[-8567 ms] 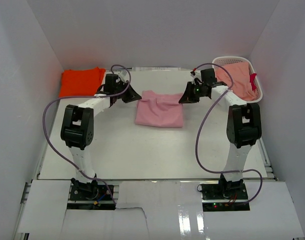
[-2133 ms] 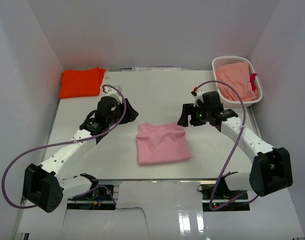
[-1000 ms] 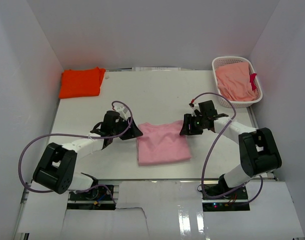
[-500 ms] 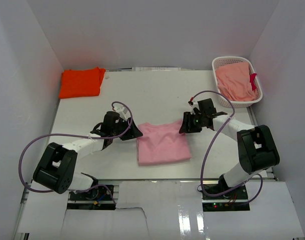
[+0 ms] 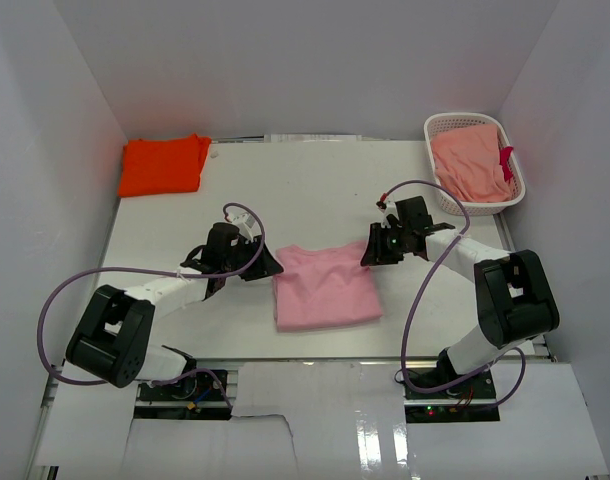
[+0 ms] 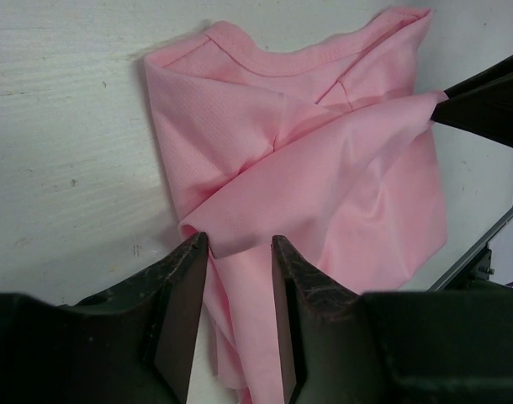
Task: Fold and stack the t-shirts
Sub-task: Smooth out wrinkles on the folded tshirt
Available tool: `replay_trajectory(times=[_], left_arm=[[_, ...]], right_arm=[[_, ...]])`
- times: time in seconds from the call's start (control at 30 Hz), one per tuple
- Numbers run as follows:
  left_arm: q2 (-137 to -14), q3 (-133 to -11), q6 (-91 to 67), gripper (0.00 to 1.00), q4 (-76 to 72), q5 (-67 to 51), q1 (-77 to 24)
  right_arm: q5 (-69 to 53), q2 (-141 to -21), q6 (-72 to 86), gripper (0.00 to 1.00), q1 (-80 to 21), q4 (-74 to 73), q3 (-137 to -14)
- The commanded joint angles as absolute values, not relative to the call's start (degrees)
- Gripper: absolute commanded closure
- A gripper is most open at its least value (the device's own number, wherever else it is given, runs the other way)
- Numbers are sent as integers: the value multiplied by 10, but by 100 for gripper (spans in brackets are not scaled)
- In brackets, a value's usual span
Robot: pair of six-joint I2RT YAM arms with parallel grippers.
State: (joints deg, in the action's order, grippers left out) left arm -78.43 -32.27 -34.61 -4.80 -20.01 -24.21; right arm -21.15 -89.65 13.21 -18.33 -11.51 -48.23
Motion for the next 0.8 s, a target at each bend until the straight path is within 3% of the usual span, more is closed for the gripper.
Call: replay_trajectory(times=[0.0, 0.07, 0.3, 0.43, 0.57, 0.73, 0.77], left_arm=[[-777, -316, -346, 54, -61, -206, -240], [-777, -315, -347, 55, -62, -206, -240], [-778, -312, -347, 62, -63, -208, -240], [-778, -310, -349, 66, -62, -208, -240], [-775, -305, -351, 75, -67, -210, -240], [-780, -302, -352, 100, -73, -217, -238], [-780, -302, -352, 100, -74, -217, -238]], right_arm=[[-214, -889, 132, 67, -180, -108, -500], [-215, -889, 132, 69, -181, -109, -499], [-216, -890, 132, 92, -181, -109, -502], [-217, -890, 132, 92, -181, -109, -502], [-219, -891, 132, 92, -180, -109, -503], [-222, -889, 133, 92, -180, -109, -504], [-222, -887, 133, 92, -180, -108, -503]])
